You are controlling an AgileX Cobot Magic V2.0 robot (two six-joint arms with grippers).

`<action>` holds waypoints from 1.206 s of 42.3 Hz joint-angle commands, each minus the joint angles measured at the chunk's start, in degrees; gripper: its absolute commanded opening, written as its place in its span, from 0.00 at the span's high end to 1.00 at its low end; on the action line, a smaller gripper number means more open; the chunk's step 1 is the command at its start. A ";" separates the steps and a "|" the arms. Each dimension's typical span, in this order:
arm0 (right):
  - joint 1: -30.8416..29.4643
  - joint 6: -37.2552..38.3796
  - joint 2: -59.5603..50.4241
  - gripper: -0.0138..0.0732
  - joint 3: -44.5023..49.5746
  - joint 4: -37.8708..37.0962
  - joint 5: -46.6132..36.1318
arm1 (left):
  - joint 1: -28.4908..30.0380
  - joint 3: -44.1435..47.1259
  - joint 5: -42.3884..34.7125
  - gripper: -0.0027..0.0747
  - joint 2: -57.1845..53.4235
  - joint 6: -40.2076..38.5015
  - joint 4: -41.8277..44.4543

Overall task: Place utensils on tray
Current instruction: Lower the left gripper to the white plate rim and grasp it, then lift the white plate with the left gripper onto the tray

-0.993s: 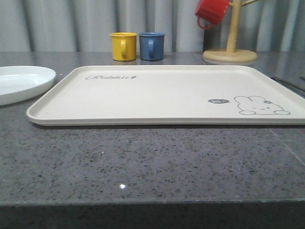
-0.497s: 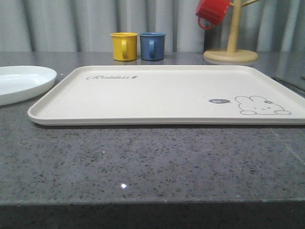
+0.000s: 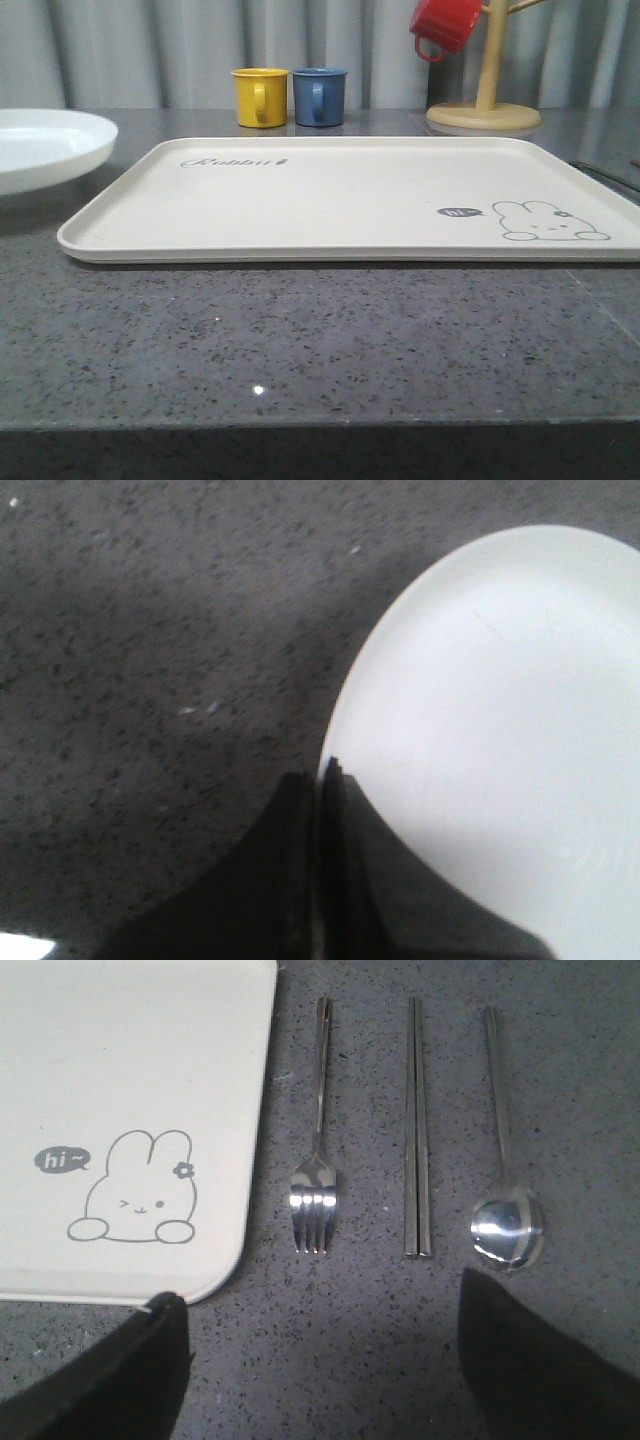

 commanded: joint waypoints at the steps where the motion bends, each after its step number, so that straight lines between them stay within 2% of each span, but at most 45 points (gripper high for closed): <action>1: -0.34 -0.20 0.19 0.17 -1.73 0.24 -3.80 | -1.99 -4.57 4.08 0.99 -2.77 0.20 -6.12; 7: -0.34 -0.20 0.19 0.17 -1.73 0.24 -3.80 | -7.54 -5.98 3.42 0.99 -2.66 0.20 -9.48; 22: -0.34 -0.20 0.19 0.17 -1.73 0.24 -3.80 | -25.56 -6.08 -7.89 0.99 1.94 0.20 -9.59; 28: -0.34 -0.20 0.19 0.17 -1.73 0.24 -3.80 | -29.25 -6.08 -9.77 0.99 4.92 0.20 -9.25; 37: -0.34 -0.20 0.19 0.17 -1.73 0.24 -3.80 | -30.01 -6.11 -9.38 0.99 7.78 0.20 -8.36; 40: -0.34 -0.20 0.19 0.17 -1.73 0.24 -3.80 | -30.01 -6.11 -9.13 0.93 7.77 0.20 -6.04; 49: -0.34 -0.20 0.19 0.17 -1.73 0.24 -3.80 | -30.01 -6.88 -6.85 0.49 7.66 0.20 -4.36; 51: -0.34 -0.20 0.19 0.17 -1.73 0.24 -3.80 | -30.01 -7.73 -6.01 0.43 7.32 0.20 -3.38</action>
